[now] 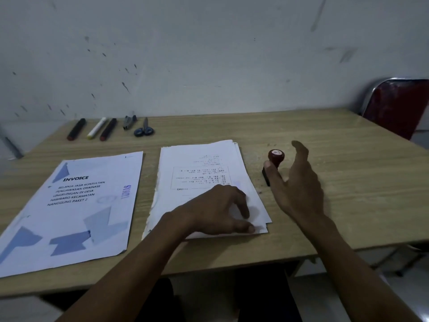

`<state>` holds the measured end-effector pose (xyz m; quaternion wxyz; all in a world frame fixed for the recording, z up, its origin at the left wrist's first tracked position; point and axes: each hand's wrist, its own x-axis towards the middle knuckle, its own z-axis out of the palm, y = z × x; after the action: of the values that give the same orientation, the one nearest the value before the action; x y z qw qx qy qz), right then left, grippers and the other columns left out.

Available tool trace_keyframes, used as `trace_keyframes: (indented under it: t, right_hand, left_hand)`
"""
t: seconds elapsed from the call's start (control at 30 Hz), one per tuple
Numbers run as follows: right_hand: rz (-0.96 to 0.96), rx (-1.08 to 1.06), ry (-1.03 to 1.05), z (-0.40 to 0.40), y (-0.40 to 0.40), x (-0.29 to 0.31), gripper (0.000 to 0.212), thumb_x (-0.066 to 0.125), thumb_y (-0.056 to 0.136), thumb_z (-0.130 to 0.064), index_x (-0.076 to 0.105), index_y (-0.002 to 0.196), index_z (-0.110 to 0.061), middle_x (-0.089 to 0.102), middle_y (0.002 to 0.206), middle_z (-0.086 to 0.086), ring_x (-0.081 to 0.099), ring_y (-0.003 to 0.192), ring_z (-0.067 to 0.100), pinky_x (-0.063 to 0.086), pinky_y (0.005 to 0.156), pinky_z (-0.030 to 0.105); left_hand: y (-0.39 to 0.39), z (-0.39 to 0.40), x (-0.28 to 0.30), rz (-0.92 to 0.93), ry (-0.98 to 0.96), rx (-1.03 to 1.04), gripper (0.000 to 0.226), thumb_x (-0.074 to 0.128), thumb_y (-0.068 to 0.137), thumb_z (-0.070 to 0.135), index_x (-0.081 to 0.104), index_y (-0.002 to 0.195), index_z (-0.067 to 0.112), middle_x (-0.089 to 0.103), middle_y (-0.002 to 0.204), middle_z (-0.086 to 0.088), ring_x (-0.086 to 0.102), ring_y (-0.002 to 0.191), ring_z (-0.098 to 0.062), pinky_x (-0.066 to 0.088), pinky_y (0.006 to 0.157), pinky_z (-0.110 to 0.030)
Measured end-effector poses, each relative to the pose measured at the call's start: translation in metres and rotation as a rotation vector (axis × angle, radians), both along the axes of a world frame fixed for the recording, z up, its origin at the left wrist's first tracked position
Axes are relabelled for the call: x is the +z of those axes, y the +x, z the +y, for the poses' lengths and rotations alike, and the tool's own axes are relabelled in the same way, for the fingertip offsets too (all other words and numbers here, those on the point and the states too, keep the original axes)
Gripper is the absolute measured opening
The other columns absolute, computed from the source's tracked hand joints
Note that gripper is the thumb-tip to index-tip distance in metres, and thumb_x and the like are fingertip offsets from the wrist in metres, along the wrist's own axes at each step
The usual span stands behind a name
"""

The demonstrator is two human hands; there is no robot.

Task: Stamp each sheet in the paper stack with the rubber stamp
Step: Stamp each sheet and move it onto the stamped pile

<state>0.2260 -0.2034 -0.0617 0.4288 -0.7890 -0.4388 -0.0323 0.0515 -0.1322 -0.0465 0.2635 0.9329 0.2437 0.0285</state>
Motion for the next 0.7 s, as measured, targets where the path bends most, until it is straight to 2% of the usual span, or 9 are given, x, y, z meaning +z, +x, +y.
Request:
trace_keyframes:
  t: [0.1,0.2,0.23,0.3,0.37,0.43,0.53,0.63,0.7]
  right_hand:
    - [0.036,0.046,0.065,-0.008,-0.013,-0.007,0.051,0.057,0.09,-0.049,0.035,0.131,-0.028,0.061,0.089,0.002,0.059,0.081,0.022,0.04,0.068,0.032]
    - [0.031,0.064,0.062,-0.013,-0.023,-0.009,0.028,0.058,0.089,-0.046,0.056,0.104,-0.023,0.06,0.076,-0.007,0.058,0.069,0.015,0.039,0.063,0.029]
    - [0.052,0.067,0.046,-0.015,-0.026,-0.008,0.025,0.058,0.088,-0.046,0.061,0.09,-0.02,0.06,0.068,-0.008,0.057,0.063,0.013,0.04,0.06,0.029]
    - [0.223,0.084,-0.025,-0.015,-0.032,-0.004,0.039,0.059,0.088,-0.044,0.064,0.071,-0.01,0.059,0.055,-0.001,0.056,0.051,0.016,0.042,0.053,0.03]
    - [0.592,0.123,-0.128,-0.011,-0.04,0.005,0.047,0.056,0.091,-0.046,0.067,0.081,-0.002,0.063,0.056,0.01,0.059,0.045,0.023,0.042,0.043,0.028]
    - [0.957,0.171,-0.229,-0.006,-0.047,0.018,0.053,0.052,0.091,-0.055,0.065,0.095,-0.004,0.07,0.067,0.018,0.066,0.05,0.03,0.044,0.044,0.025]
    - [1.313,0.255,-0.186,0.012,-0.044,0.026,0.062,0.057,0.086,-0.061,0.061,0.107,-0.004,0.072,0.09,0.024,0.071,0.063,0.035,0.051,0.046,0.026]
    - [1.538,0.383,-0.057,0.033,-0.043,0.029,0.049,0.069,0.087,-0.032,0.059,0.122,0.001,0.066,0.113,0.024,0.07,0.084,0.031,0.058,0.057,0.033]
    - [1.521,0.406,-0.064,0.04,-0.043,0.03,0.04,0.061,0.09,-0.002,0.054,0.128,0.007,0.065,0.118,0.025,0.066,0.095,0.028,0.058,0.058,0.029]
  left_hand:
    - [-0.002,-0.001,0.004,-0.08,-0.062,0.019,0.021,0.067,0.087,0.034,0.074,0.101,0.02,0.067,0.12,0.008,0.059,0.111,-0.006,0.047,0.093,-0.026]
    - [-0.002,-0.004,0.006,-0.2,-0.017,0.112,0.014,0.061,0.091,0.024,0.072,0.087,0.016,0.067,0.08,0.012,0.061,0.073,-0.001,0.044,0.068,-0.017]
    - [-0.002,-0.004,0.007,-0.253,0.02,0.155,0.015,0.06,0.092,0.023,0.067,0.078,0.019,0.06,0.07,0.015,0.056,0.064,0.0,0.038,0.062,-0.013]
    - [-0.004,-0.005,0.014,-0.349,0.103,0.22,0.016,0.06,0.092,0.022,0.062,0.076,0.023,0.056,0.066,0.016,0.054,0.06,0.0,0.033,0.058,-0.008]
    - [-0.007,-0.003,0.021,-0.438,0.178,0.25,0.012,0.062,0.091,0.022,0.068,0.081,0.019,0.063,0.072,0.01,0.058,0.065,-0.001,0.037,0.06,-0.009]
    - [-0.012,-0.003,0.032,-0.507,0.217,0.252,0.011,0.063,0.089,0.021,0.072,0.086,0.015,0.069,0.078,0.005,0.062,0.069,-0.003,0.046,0.063,-0.013]
    - [-0.021,-0.009,0.053,-0.583,0.208,0.192,0.012,0.064,0.088,0.018,0.072,0.08,0.013,0.069,0.073,0.009,0.064,0.068,-0.002,0.054,0.068,-0.02]
    - [-0.031,-0.016,0.071,-0.535,0.162,0.077,0.015,0.066,0.088,0.02,0.075,0.079,0.011,0.072,0.075,0.009,0.067,0.072,-0.001,0.054,0.073,-0.025]
    - [-0.038,-0.017,0.08,-0.432,0.107,0.043,0.018,0.068,0.086,0.035,0.077,0.087,0.019,0.074,0.085,0.011,0.066,0.083,0.002,0.054,0.078,-0.027]
